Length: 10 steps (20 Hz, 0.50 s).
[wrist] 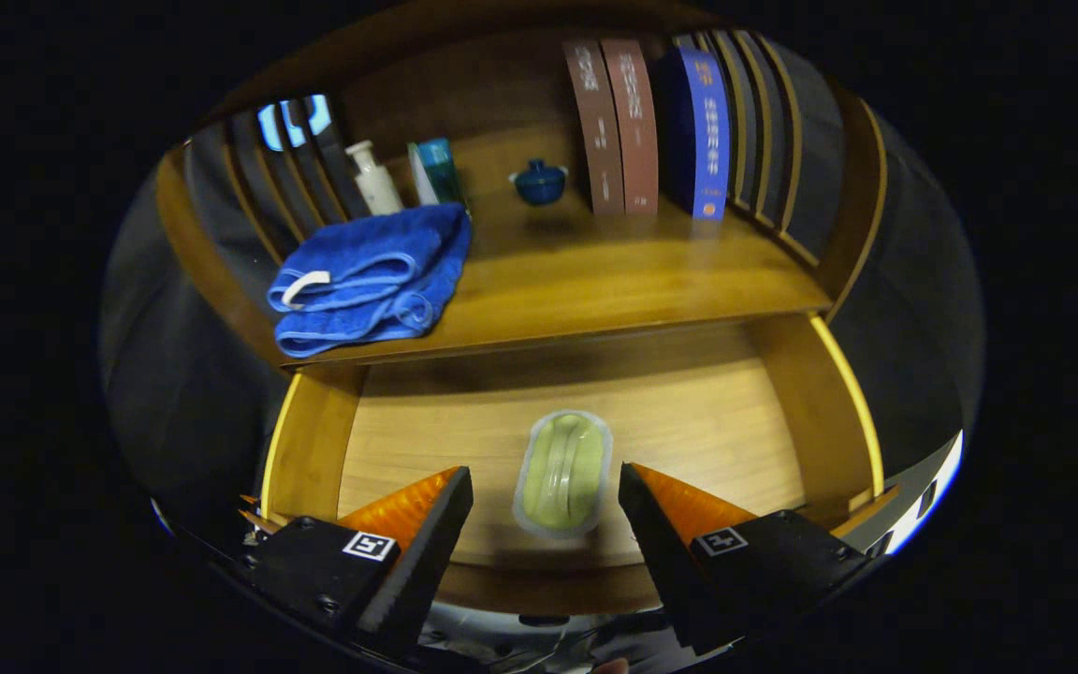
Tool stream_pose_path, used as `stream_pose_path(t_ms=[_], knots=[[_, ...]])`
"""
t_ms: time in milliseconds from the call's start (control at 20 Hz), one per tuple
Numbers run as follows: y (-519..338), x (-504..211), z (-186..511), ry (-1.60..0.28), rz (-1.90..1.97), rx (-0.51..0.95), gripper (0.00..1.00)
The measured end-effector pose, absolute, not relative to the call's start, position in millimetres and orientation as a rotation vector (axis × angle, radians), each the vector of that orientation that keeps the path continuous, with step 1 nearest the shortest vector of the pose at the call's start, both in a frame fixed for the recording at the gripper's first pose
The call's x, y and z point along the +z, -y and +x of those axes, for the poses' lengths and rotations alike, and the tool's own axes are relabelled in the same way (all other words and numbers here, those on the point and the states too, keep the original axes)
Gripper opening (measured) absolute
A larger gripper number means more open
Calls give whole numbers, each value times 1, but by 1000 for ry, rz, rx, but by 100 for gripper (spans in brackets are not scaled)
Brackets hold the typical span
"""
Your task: Pull open the drawer, take out the items inside it, and place them on the countertop above the cabinet.
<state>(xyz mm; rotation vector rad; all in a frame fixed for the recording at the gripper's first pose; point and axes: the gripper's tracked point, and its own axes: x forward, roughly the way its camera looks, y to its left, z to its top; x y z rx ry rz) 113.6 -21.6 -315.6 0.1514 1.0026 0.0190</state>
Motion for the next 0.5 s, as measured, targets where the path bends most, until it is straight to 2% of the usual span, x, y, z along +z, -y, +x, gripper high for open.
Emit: stream_pose_path(t_ms=[100,450,500], knots=[[24,-339,125,-1053,151,12,100],[20,-383,136,-1165,154,10,64],[24,-389,135,-1177,137,-7,64]])
